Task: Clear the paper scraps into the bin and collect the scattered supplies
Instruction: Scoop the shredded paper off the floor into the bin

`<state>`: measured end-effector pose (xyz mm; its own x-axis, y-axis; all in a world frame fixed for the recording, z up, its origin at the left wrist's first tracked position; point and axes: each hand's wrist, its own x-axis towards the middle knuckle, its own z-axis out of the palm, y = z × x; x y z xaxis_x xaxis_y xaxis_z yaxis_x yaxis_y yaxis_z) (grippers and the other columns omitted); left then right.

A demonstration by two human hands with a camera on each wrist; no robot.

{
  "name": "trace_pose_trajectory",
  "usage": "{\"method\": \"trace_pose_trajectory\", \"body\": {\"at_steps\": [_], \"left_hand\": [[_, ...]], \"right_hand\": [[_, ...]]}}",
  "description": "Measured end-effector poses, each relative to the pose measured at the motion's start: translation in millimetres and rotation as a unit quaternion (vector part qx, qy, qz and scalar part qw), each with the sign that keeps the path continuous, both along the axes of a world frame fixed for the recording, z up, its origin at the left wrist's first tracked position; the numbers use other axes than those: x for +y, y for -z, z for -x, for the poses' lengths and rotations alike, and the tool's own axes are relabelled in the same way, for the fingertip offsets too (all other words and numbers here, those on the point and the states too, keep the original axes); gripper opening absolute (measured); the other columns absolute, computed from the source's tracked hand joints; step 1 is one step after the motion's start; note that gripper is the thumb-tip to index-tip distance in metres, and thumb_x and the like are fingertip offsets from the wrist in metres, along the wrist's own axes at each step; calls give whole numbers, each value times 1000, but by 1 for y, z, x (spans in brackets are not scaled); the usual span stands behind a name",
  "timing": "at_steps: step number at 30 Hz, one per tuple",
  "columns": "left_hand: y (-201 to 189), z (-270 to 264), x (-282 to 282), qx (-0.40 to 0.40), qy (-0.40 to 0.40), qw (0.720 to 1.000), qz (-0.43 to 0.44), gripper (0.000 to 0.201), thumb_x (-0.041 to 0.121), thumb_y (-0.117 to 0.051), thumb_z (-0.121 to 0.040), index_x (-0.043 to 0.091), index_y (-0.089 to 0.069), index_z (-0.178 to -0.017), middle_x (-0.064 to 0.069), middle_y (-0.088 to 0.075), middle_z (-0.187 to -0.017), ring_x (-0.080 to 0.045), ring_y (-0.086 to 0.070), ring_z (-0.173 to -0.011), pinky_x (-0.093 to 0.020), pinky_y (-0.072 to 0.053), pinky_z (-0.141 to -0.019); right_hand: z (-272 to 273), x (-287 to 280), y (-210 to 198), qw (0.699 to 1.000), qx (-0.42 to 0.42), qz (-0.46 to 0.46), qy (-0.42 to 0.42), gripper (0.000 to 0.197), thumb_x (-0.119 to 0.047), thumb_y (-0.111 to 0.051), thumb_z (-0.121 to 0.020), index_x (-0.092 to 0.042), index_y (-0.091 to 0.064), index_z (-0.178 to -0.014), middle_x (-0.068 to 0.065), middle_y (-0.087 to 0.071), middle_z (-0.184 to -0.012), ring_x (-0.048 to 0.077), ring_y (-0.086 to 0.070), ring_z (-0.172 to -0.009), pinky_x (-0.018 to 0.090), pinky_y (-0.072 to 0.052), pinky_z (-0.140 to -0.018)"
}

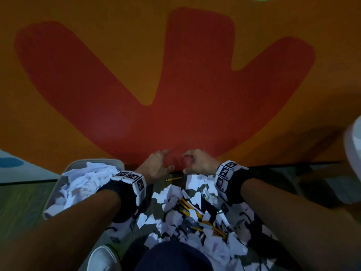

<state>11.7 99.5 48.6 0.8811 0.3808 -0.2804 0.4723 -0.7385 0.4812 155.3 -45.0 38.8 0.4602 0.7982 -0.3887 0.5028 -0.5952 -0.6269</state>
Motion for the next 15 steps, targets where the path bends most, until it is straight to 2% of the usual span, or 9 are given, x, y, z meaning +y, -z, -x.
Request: {"method": "trace_pose_trajectory", "body": {"at_steps": [2,3,5,6,8,10,13,15], "left_hand": [[21,-11,-10,27,7,1000,11,57,35,-63,-94,16,-47,-145,-12,-59,-135,-27,-58,-121,-36,-49,-101],[32,-16,-15,34,9,999,19,46,31,-62,-94,15,-56,-137,-10,-67,-119,-24,-66,-106,-31,-55,-89],[50,-24,-24,44,7,998,34,23,18,-58,-93,13,-72,-110,-2,-69,-83,-12,-66,-70,-18,-54,-61],[61,-27,-28,48,5,998,40,21,12,-55,-91,13,-75,-98,1,-67,-75,-10,-64,-65,-17,-51,-58],[89,-33,-33,63,-2,997,52,25,8,-52,-89,12,-76,-85,-1,-70,-75,-19,-69,-74,-28,-57,-68],[114,-39,-35,73,-4,995,64,25,9,-50,-90,7,-75,-83,-10,-74,-79,-27,-70,-76,-39,-59,-72],[146,-52,-39,73,-16,994,79,23,12,-54,-91,4,-74,-85,-15,-73,-81,-31,-69,-78,-38,-57,-71],[167,-64,-40,63,-16,994,93,16,13,-58,-90,4,-72,-93,-18,-71,-89,-35,-67,-89,-40,-55,-76]], "right_hand": [[-16,-23,29,999,22,38,28,47,-21,-82,-80,-12,-62,-121,2,-68,-88,21,-68,-79,35,-58,-63],[-24,-35,46,997,33,58,46,44,-18,-81,-80,-8,-63,-119,1,-66,-85,21,-68,-78,34,-58,-64],[-38,-61,78,992,39,97,68,43,-18,-78,-83,-5,-64,-121,4,-67,-94,24,-68,-91,33,-57,-79],[-44,-74,91,991,29,117,65,40,-20,-75,-85,-6,-64,-121,7,-67,-104,25,-66,-99,32,-53,-86],[-53,-95,116,987,10,148,65,32,-22,-69,-88,-7,-67,-117,10,-67,-112,24,-63,-102,29,-49,-87],[-61,-108,138,983,10,171,71,26,-20,-69,-87,-4,-70,-108,12,-69,-108,25,-65,-101,29,-47,-82],[-68,-108,167,980,17,179,83,17,-21,-76,-81,-5,-72,-86,10,-72,-91,24,-68,-90,28,-48,-73],[-72,-100,183,980,22,164,108,20,-23,-77,-81,-12,-65,-71,2,-66,-78,21,-65,-82,26,-45,-68]]}}
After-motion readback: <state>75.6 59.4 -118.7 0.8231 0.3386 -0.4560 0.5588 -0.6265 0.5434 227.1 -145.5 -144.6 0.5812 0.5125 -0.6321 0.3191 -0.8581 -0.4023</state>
